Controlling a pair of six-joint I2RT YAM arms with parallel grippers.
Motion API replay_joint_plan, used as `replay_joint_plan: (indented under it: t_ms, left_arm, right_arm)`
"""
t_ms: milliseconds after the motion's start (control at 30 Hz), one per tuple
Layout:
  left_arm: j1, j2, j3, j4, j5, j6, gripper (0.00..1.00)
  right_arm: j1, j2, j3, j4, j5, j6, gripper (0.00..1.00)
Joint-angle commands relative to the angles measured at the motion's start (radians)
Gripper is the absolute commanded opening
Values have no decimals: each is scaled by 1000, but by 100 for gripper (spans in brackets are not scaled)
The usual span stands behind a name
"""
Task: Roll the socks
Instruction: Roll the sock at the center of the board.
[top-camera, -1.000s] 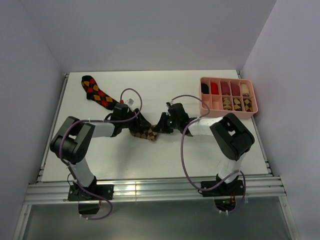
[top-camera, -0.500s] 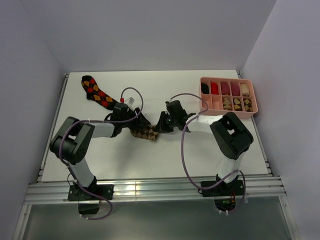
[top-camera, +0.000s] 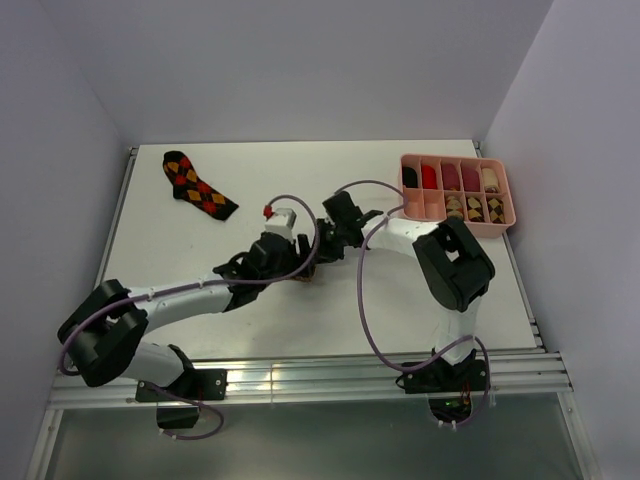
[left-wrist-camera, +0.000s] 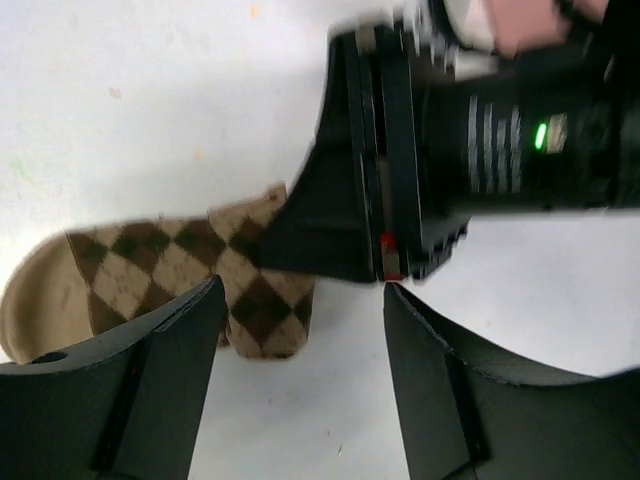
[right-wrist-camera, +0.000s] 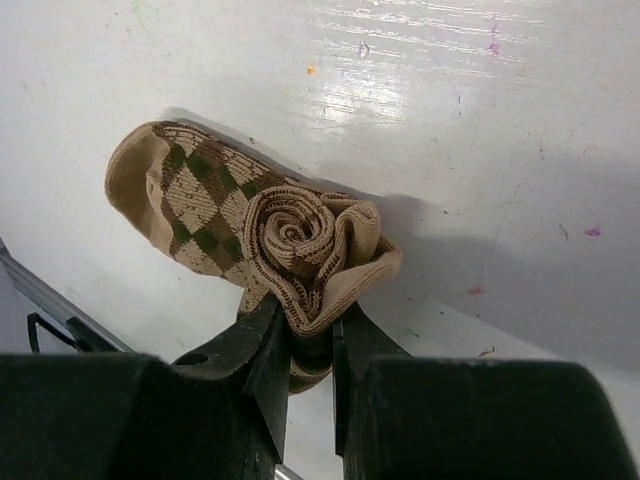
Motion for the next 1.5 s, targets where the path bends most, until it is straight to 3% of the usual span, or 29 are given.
replay_joint_plan:
  t_ms: [0,267,533,667,733,800,833,933,1000,1100,1400,1467]
  left_arm:
    - [-89,50,23,-101,-196,43,69]
    - [-229,173,122,-151,-354,70,67]
    - [-266,297,219,-203,-513,99,66]
    - [-271,345,247,-231,-527,76,61]
    - [-271,362,254,-277,-527,51,55]
    - [-271,383,262,-303,-538,24,35]
    - [-271,389,259,-312,-544,1,18]
    - [-269,396,247,-337,-535,-45,1]
    - [-265,383,224,-343,-503,-75,1]
    - [-239,325,158,-314,-407,-139,1]
    - [-35,86,-104,-127,-55,-337,1]
    - [18,49,-160,-65,5,-374,1]
  right_arm:
    - [15,50,28,-146,42,-31,0]
    - [19,63,52,-166,28,-34,0]
    - [27,70,60,-172,13,-35,0]
    - [28,76,60,-169,1,-32,0]
    - [28,76,61,-171,-2,-32,0]
    - [30,77,64,-169,-10,-31,0]
    - [30,77,64,-169,-14,-31,0]
    - [30,77,60,-157,-39,-23,0]
    - [30,53,32,-114,-50,-3,1]
    - [27,-1,-10,-32,-71,24,12]
    - [11,-145,-112,205,-97,86,65]
    - [11,-144,-126,257,-122,87,70]
